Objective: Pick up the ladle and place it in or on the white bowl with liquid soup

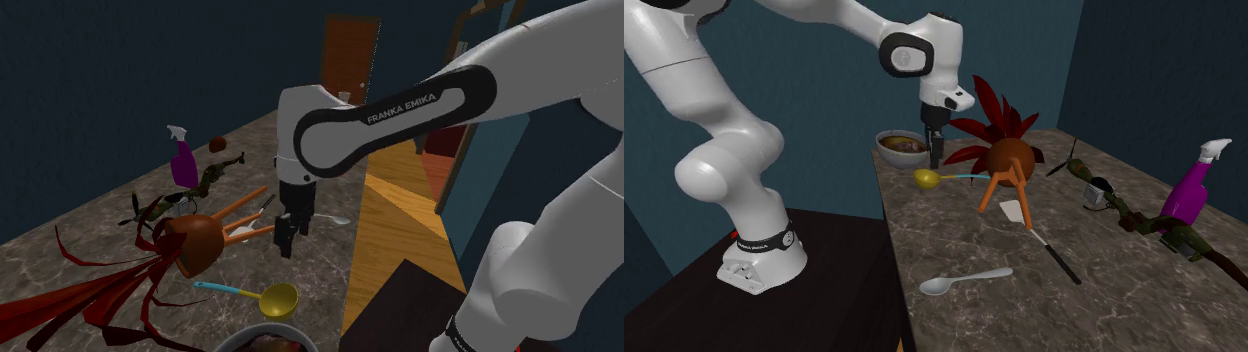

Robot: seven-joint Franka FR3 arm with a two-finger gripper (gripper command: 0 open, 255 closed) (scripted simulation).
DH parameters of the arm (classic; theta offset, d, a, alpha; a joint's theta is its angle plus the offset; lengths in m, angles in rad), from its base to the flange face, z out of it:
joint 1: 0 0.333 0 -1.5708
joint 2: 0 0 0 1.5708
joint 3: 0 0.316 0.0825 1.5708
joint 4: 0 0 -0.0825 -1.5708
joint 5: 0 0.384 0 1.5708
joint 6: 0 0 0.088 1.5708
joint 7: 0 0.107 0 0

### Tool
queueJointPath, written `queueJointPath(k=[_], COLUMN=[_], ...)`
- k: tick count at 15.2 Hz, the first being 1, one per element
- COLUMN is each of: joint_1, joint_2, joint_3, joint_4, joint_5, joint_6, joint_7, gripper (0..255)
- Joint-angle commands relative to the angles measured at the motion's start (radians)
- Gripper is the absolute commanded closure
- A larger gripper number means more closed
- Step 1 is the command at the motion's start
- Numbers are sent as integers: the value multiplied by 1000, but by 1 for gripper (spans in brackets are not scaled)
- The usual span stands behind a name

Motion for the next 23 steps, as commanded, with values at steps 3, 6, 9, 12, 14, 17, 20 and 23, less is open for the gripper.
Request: queueJointPath(k=[3, 6, 9, 12, 14, 17, 20, 23], joint_1=[21, 41, 62, 67, 70, 75, 75, 75], joint_2=[137, 242, 345, 369, 386, 409, 409, 409], joint_3=[35, 60, 81, 83, 84, 85, 85, 85], joint_4=[46, 91, 142, 125, 115, 103, 103, 103], joint_5=[0, -10, -28, -32, -36, -42, -42, -42], joint_6=[90, 148, 198, 239, 266, 300, 300, 300], joint_7=[1, 9, 20, 24, 27, 32, 32, 32], gripper=[0, 0, 0, 0, 0, 0, 0, 0])
